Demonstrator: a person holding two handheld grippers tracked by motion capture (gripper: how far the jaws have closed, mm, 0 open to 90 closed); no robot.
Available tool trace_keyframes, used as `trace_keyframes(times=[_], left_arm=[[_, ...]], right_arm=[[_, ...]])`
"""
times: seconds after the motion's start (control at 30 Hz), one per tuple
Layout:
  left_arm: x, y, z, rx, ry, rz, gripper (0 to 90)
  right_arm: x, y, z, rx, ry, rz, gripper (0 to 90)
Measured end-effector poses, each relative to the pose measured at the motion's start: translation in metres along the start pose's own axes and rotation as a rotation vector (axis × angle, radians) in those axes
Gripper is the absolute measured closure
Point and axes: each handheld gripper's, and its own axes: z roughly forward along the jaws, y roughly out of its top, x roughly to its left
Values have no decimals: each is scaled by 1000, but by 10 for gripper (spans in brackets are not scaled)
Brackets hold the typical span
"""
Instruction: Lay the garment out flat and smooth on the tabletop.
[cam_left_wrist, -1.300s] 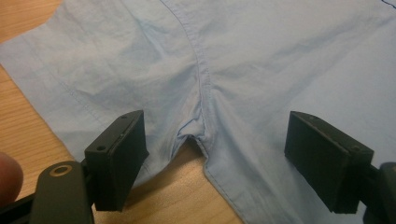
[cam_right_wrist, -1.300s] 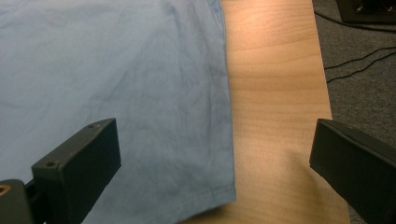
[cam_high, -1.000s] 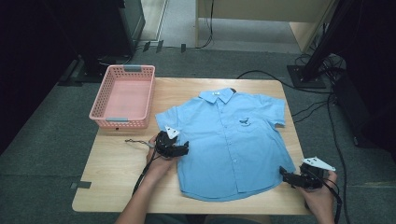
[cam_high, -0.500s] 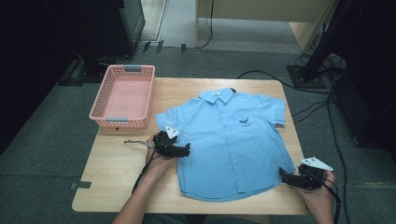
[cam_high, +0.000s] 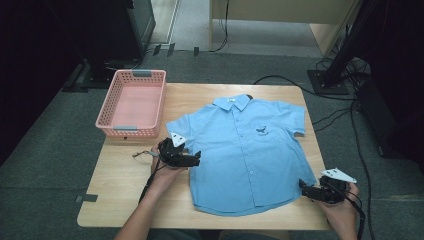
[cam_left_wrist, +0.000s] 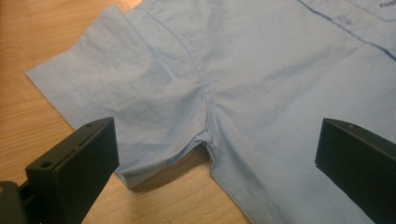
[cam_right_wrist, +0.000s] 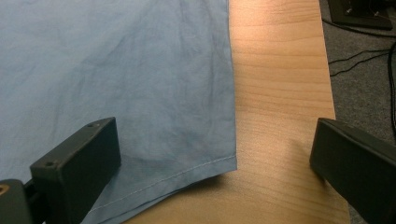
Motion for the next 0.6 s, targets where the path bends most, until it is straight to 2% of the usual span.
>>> trace_keyframes(times=[0.13,0.3,0.6], left_arm=[[3,5,-9,-18,-21,-23,0],[5,10,-21,-44,-7,-15,0],[20,5,-38,-56,23,-15,0]], right_arm=[[0,0,0,-1,0,1,11],[0,0,0,0,0,0,11],[0,0,0,0,0,0,11]])
